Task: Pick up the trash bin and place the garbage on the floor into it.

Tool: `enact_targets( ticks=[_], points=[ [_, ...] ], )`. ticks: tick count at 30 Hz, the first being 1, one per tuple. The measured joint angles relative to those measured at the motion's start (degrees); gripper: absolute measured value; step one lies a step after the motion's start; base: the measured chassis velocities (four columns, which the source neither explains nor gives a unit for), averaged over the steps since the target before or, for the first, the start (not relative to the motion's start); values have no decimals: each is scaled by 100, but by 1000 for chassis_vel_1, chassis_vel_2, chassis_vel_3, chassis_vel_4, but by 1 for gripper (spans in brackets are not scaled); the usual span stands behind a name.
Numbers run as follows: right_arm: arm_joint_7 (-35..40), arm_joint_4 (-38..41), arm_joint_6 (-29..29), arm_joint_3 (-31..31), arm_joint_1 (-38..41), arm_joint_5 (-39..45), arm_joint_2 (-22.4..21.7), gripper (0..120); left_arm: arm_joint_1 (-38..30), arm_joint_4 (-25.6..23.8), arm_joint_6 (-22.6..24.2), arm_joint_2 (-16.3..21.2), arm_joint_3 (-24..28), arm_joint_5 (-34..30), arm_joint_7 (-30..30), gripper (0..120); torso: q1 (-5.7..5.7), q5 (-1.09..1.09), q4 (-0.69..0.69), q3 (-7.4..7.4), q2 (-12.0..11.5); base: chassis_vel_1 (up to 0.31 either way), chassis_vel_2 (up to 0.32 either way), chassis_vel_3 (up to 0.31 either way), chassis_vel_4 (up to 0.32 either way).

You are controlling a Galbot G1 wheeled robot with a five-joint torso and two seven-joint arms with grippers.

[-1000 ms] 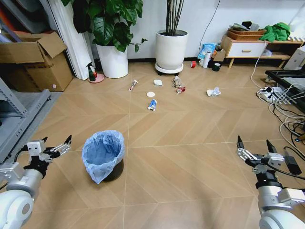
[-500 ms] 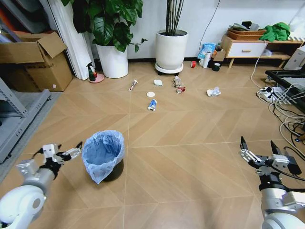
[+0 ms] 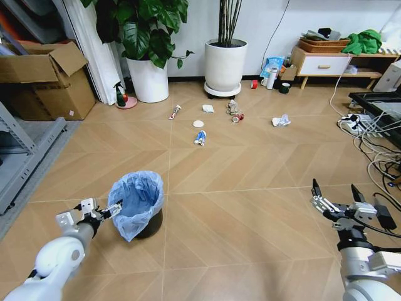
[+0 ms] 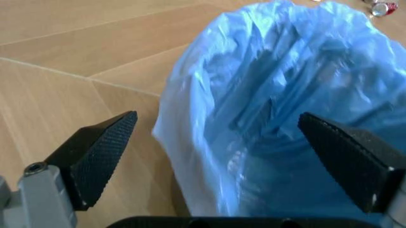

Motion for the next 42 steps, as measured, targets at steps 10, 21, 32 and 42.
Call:
enact_targets(
  ticks=[10,21,32,42],
  points=[
    [-6,168,3,77,-175,-65,118,100,-524,610,40,-10,320,-18,84,81,0,1,1,0,0,0,0,0,0],
    [-19,242,16,76,-220,-104,163,100,-373,603,50,69,287,-23,281,46,0,2,2,0,0,0,0,0,0],
    [-33,243,16,4,-204,-150,177,100,-123,432,54,150,92,-60,423,5,0,1,2,0,0,0,0,0,0],
    [-4,234,89,-101,-183,-235,170,100,553,-534,211,262,-431,-169,240,0,0,1,2,0,0,0,0,0,0]
  ],
)
